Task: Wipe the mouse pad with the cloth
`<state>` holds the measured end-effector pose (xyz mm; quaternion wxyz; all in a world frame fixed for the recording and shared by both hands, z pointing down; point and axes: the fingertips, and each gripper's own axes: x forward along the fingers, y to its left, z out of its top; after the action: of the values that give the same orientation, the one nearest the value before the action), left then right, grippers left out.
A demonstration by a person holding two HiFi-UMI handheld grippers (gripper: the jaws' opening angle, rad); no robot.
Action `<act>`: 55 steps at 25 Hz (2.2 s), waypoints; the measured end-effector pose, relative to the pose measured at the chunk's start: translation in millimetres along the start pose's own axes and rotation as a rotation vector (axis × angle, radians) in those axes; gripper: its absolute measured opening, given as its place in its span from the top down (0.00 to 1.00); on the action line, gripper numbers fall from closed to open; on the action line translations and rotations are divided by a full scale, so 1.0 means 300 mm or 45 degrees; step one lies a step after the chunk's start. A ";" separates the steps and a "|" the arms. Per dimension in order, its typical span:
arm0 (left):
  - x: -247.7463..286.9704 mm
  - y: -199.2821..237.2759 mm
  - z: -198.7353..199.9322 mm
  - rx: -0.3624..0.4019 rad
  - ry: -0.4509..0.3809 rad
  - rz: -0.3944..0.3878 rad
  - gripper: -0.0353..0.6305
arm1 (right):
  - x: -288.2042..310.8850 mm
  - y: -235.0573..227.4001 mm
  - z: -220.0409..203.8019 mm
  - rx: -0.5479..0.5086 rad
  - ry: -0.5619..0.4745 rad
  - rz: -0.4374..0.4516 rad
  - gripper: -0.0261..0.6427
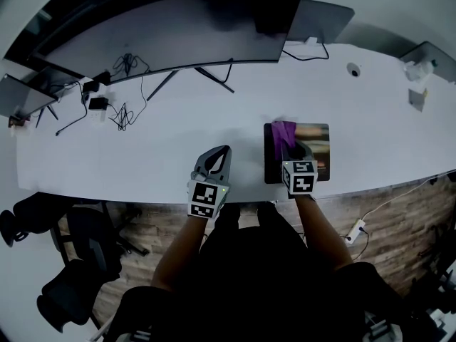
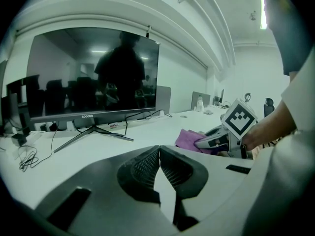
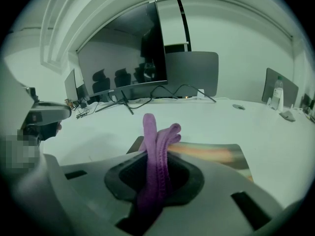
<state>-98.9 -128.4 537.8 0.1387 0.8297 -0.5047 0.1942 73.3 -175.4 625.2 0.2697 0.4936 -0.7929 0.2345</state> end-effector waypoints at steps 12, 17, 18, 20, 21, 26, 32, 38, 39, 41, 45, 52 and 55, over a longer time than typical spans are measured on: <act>0.057 -0.103 -0.032 -0.029 0.037 -0.063 0.91 | -0.029 -0.091 -0.004 -0.080 -0.005 -0.054 0.86; 0.095 -0.124 -0.014 0.020 0.031 -0.080 0.91 | -0.042 -0.141 -0.005 -0.123 0.009 -0.085 0.86; 0.102 -0.123 -0.009 0.024 0.030 -0.081 0.91 | -0.044 -0.151 -0.007 -0.124 0.013 -0.090 0.86; 0.114 -0.121 -0.002 0.029 0.032 -0.083 0.91 | -0.046 -0.171 -0.008 -0.127 0.015 -0.100 0.86; 0.119 -0.121 0.000 0.030 0.033 -0.085 0.91 | -0.048 -0.180 -0.009 -0.128 0.016 -0.104 0.86; 0.142 -0.131 0.006 0.036 0.035 -0.088 0.91 | -0.054 -0.223 -0.015 -0.140 0.030 -0.125 0.86; 0.169 -0.122 0.029 0.041 0.028 -0.080 0.91 | -0.073 -0.286 -0.024 -0.160 0.050 -0.181 0.86; 0.191 -0.158 0.033 0.044 0.025 -0.113 0.91 | -0.106 -0.362 -0.047 -0.154 0.058 -0.249 0.86; 0.196 -0.167 0.032 0.042 0.028 -0.119 0.91 | -0.111 -0.376 -0.050 -0.149 0.059 -0.257 0.86; 0.205 -0.182 0.034 0.042 0.029 -0.130 0.91 | -0.120 -0.402 -0.054 -0.143 0.066 -0.274 0.86; 0.220 -0.209 0.036 0.047 0.032 -0.149 0.91 | -0.138 -0.451 -0.063 -0.138 0.075 -0.304 0.86; 0.220 -0.234 0.025 0.048 0.037 -0.165 0.91 | -0.161 -0.497 -0.070 -0.225 0.085 -0.347 0.86; 0.210 -0.234 0.014 0.041 0.041 -0.162 0.91 | -0.170 -0.514 -0.079 -0.249 0.090 -0.375 0.86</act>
<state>-9.3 -147.9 560.8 0.1456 0.8589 -0.4455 0.2065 236.8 -189.1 625.5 0.3755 0.5672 -0.7211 0.1315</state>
